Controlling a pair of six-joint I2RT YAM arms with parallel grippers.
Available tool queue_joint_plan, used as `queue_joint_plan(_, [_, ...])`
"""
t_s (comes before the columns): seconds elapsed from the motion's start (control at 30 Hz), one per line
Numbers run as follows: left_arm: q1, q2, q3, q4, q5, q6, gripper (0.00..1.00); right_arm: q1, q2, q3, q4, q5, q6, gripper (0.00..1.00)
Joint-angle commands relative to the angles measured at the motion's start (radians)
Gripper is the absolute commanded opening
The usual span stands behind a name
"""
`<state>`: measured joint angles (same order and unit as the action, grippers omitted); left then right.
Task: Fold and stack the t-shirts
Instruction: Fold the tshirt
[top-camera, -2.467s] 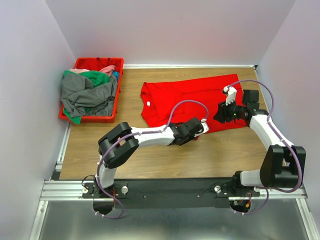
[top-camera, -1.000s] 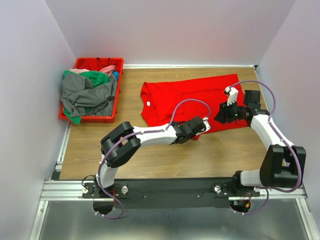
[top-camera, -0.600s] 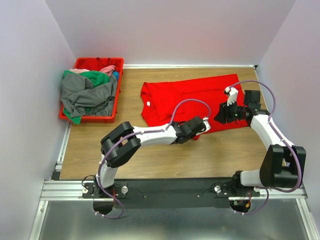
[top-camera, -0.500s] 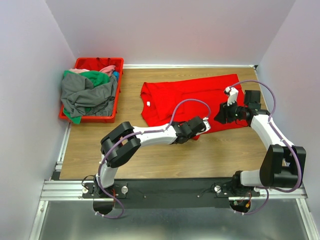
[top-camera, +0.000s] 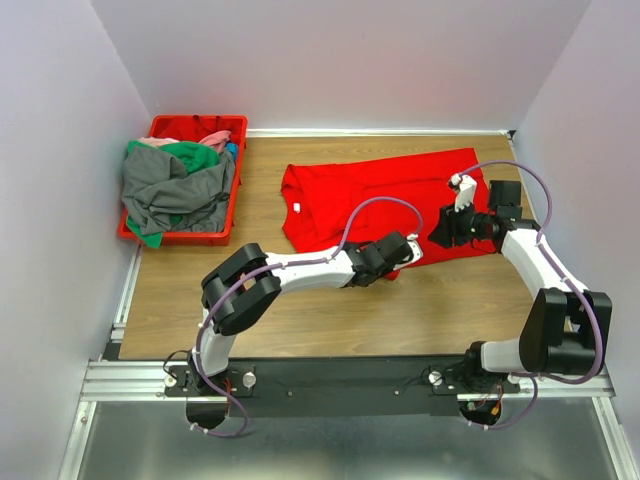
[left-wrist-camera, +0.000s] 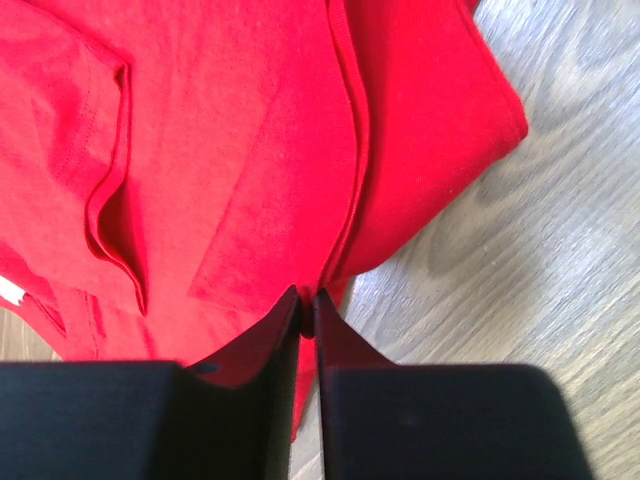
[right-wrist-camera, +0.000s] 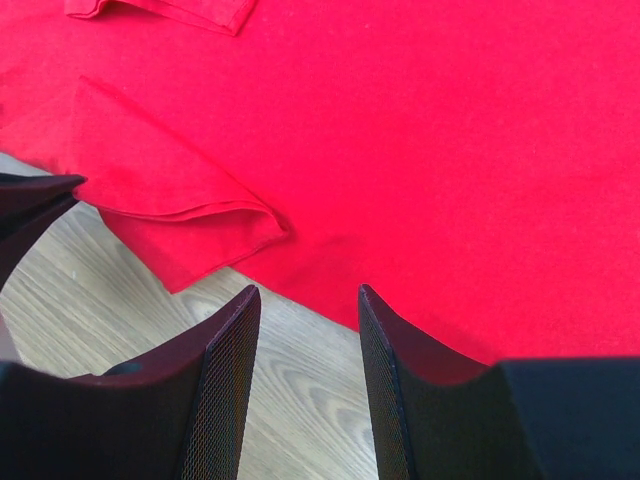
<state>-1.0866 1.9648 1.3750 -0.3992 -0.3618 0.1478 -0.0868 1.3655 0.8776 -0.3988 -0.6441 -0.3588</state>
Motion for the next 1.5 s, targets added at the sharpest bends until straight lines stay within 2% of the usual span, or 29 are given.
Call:
queue_joint_plan(0.0, [0.001,-0.010,0.036,-0.007,0.037,-0.005,0.12,-0.008,0.012,0.000,-0.021,-0.025,0.001,0.51])
queue_joint_plan(0.1, [0.004,-0.015,0.038,-0.009,0.041,-0.007,0.01,-0.008,0.014,0.000,-0.021,-0.025,0.001,0.51])
queue_joint_plan(0.13, [0.002,-0.017,0.038,-0.009,0.043,-0.007,0.00,-0.008,0.014,0.000,-0.023,-0.025,0.001,0.51])
queue_joint_plan(0.43, [0.022,-0.055,0.036,-0.009,0.023,0.001,0.00,-0.010,0.007,0.000,-0.031,-0.014,-0.017,0.52])
queue_joint_plan(0.7, [0.037,-0.185,-0.040,0.017,0.052,0.015,0.00,-0.033,-0.013,0.000,-0.084,0.112,-0.088,0.52])
queue_joint_plan(1.0, [0.037,-0.291,-0.145,0.071,0.090,0.016,0.00,-0.235,0.096,0.070,-0.152,0.204,-0.126,0.51])
queue_joint_plan(1.2, [0.039,-0.353,-0.180,0.103,0.069,0.032,0.00,-0.301,0.228,0.175,-0.163,0.258,-0.078,0.51])
queue_joint_plan(1.47, [0.039,-0.405,-0.211,0.112,0.122,0.027,0.00,-0.349,0.363,0.342,-0.178,0.374,-0.040,0.51])
